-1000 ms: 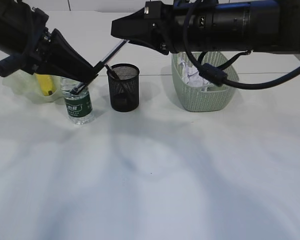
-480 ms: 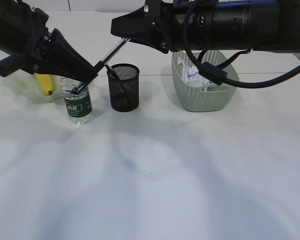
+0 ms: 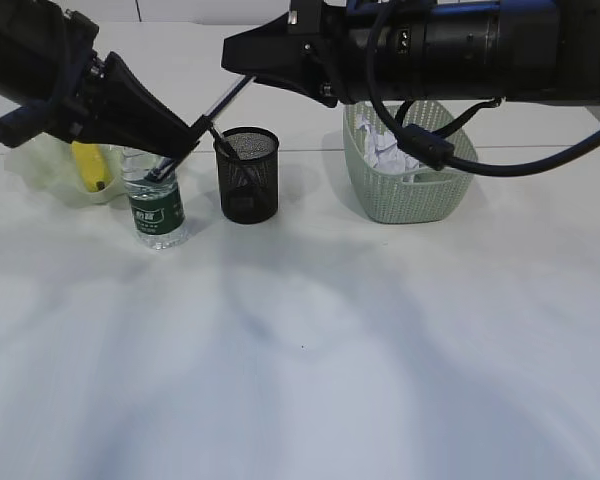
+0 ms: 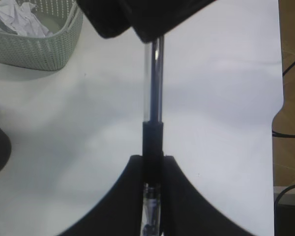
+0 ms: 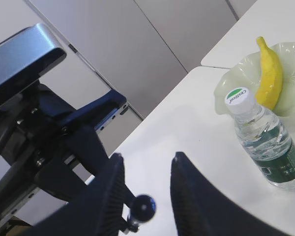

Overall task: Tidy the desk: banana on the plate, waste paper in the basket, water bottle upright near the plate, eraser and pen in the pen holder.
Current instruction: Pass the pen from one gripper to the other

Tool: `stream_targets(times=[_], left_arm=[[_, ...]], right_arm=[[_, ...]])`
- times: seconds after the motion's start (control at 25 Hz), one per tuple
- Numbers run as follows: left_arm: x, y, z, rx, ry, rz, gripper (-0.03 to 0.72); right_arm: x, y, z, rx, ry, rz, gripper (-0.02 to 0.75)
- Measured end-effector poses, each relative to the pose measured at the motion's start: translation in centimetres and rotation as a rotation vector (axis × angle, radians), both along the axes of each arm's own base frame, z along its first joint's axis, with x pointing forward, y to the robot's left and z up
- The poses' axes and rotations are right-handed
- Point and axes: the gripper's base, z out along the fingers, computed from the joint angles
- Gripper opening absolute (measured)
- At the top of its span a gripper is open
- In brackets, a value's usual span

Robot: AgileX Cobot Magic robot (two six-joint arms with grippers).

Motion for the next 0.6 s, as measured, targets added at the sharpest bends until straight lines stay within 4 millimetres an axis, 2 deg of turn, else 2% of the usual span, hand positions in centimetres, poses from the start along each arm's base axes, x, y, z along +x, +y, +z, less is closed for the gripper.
stream_targets(times=[0.6], left_arm=[[0.14,-0.18,0.27,-0.037,-0.008,0.014,0.037]], right_arm=[[0.0,0.0,0.0,0.0,0.0,0.0,0.239]])
